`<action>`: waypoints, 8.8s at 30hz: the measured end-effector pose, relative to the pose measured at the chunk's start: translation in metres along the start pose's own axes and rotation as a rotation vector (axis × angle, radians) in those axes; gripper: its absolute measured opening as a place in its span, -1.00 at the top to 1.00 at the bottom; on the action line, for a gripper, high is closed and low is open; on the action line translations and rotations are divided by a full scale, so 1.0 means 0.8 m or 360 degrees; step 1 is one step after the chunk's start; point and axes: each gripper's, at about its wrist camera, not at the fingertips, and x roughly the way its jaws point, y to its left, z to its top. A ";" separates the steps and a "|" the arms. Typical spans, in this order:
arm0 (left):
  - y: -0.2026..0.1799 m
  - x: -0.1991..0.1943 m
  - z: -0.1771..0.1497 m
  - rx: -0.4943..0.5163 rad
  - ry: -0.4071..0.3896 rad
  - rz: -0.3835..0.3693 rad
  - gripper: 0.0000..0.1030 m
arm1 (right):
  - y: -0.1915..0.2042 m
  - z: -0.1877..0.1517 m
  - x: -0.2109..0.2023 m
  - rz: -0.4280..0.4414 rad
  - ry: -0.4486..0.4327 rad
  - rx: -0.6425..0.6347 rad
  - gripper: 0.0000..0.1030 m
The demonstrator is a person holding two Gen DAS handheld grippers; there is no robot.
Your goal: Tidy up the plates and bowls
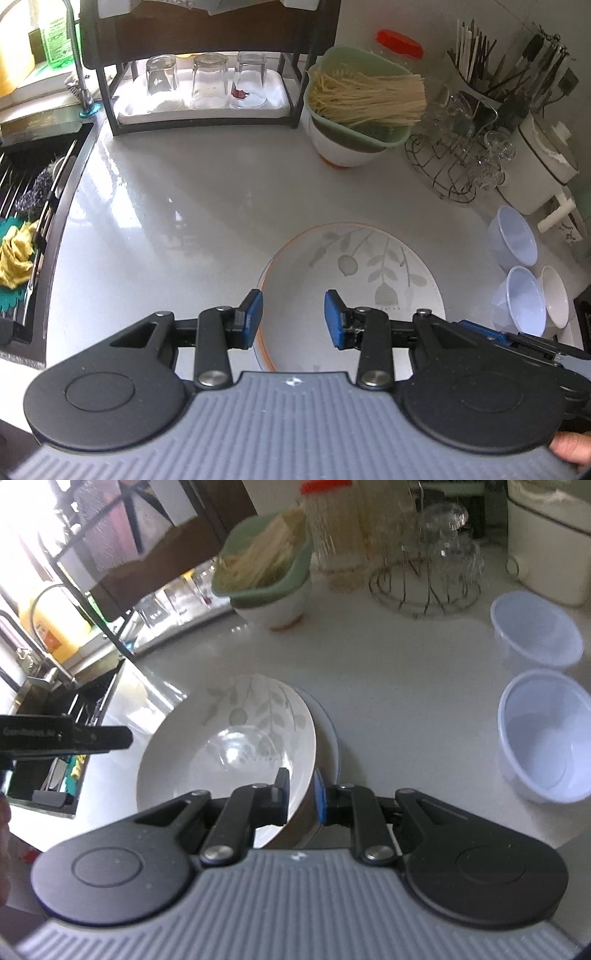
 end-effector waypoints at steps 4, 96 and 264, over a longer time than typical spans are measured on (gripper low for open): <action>-0.006 -0.014 -0.007 -0.0010 -0.0043 0.0005 0.20 | 0.002 0.000 -0.011 0.0014 -0.0051 -0.0043 0.66; -0.255 0.081 -0.022 0.0370 0.0049 -0.0504 -0.74 | -0.200 -0.037 -0.126 -0.0370 -0.0250 0.0493 -0.21; -0.343 0.043 0.059 0.0648 -0.0115 -0.0460 -0.94 | -0.237 0.022 -0.169 -0.0457 -0.0562 0.0490 -0.99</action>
